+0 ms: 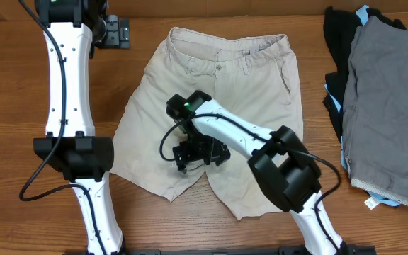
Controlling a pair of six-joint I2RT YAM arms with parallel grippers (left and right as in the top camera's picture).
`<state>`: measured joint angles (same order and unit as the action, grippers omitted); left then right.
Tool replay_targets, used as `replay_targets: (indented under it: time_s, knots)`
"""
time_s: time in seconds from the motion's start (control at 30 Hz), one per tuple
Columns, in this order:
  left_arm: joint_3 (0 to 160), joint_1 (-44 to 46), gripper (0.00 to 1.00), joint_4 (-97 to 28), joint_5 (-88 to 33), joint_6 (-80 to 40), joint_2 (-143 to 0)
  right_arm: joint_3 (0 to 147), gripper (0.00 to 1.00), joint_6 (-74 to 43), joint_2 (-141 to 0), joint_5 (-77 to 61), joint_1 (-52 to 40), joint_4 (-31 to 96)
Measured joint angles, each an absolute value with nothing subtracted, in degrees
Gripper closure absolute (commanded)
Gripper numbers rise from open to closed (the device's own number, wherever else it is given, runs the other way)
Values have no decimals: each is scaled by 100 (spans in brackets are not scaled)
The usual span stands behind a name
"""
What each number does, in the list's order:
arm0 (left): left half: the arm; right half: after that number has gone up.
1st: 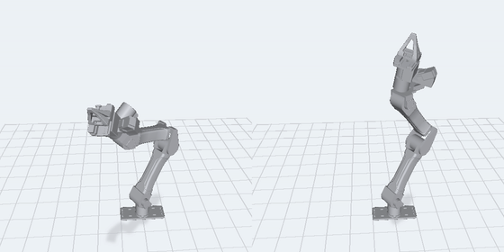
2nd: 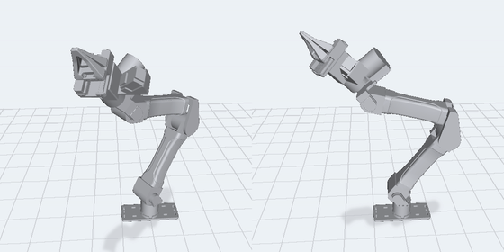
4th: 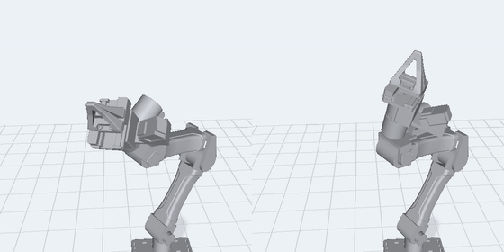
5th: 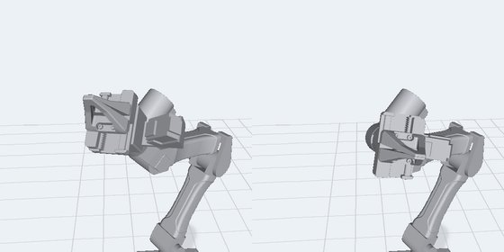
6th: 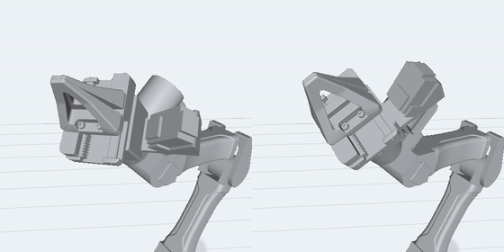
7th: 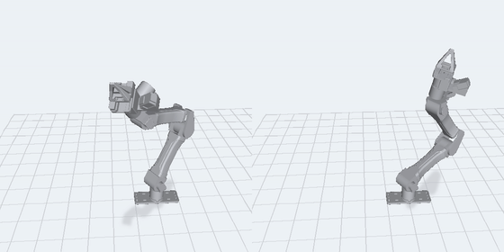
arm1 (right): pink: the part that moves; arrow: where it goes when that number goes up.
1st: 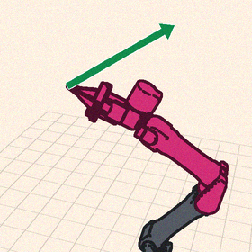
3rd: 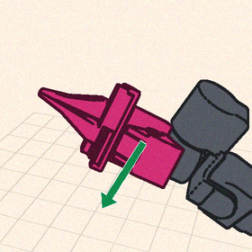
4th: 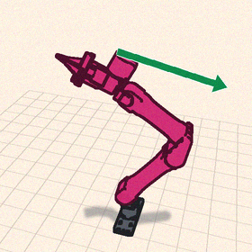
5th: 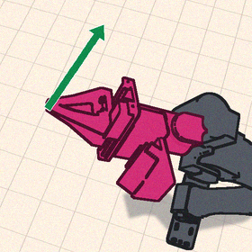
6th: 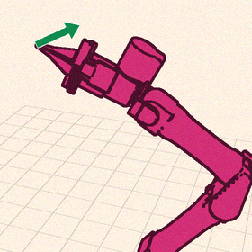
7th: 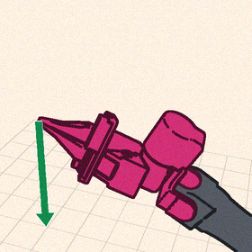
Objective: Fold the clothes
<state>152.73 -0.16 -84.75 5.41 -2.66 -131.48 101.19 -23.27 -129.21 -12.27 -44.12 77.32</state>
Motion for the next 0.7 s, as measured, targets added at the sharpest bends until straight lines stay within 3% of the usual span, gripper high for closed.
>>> replay_targets:
  time_s: [0.2, 0.4, 0.7]
  knots:
    - [15273, 3, 0, -7655, -296, 303, -13161, 10086, 0, -2434, -11756, -1149, -3586, 7701]
    - [15275, 392, 0, -6785, -760, 923, -13541, 10116, 0, -2300, -10447, -1109, -2156, 7555]
    - [15273, 1363, 0, -5981, -786, 1476, -14912, 10116, 0, -2008, -10381, -1181, -1424, 7655]
